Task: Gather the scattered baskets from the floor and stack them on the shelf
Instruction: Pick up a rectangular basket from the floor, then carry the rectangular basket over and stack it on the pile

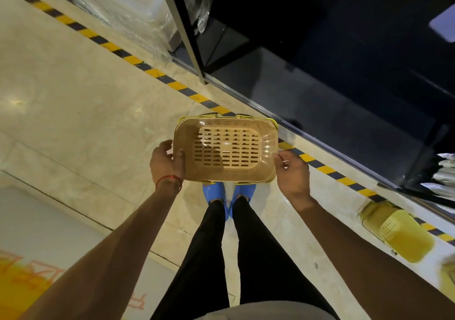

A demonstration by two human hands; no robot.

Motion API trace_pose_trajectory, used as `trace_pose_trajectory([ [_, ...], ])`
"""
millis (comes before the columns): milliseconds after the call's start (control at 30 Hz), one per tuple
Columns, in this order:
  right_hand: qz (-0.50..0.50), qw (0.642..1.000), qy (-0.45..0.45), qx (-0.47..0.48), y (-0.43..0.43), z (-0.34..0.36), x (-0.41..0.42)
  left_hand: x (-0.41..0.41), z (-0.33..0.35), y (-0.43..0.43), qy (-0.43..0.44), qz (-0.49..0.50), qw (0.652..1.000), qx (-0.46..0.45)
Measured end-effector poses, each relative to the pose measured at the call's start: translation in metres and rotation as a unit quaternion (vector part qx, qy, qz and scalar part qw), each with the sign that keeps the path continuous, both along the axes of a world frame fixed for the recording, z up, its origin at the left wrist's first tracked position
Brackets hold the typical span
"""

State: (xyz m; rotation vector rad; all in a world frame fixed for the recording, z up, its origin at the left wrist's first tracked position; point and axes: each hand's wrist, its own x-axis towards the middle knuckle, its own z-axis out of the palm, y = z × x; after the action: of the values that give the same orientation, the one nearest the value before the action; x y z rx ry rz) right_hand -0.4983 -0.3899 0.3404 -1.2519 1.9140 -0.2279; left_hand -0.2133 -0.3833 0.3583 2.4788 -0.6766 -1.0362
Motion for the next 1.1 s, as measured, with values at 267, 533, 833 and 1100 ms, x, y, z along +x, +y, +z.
trace_pose_trajectory([
  [267, 0.122, 0.98, 0.154, -0.042, 0.027, 0.087, -0.018, -0.019, 0.073, 0.019, -0.138, -0.346, 0.928, 0.023],
  [533, 0.103, 0.959, 0.239, -0.114, 0.098, 0.166, -0.023, -0.042, 0.134, 0.038, -0.191, -0.575, 0.792, -0.077],
  [833, -0.025, 0.943, 0.299, -0.141, 0.21, 0.204, -0.026, -0.094, 0.181, 0.053, -0.198, -0.741, 0.624, -0.149],
  [1100, -0.146, 0.913, 0.353, -0.142, 0.324, 0.218, -0.078, -0.205, 0.205, 0.099, -0.193, -0.827, 0.475, -0.228],
])
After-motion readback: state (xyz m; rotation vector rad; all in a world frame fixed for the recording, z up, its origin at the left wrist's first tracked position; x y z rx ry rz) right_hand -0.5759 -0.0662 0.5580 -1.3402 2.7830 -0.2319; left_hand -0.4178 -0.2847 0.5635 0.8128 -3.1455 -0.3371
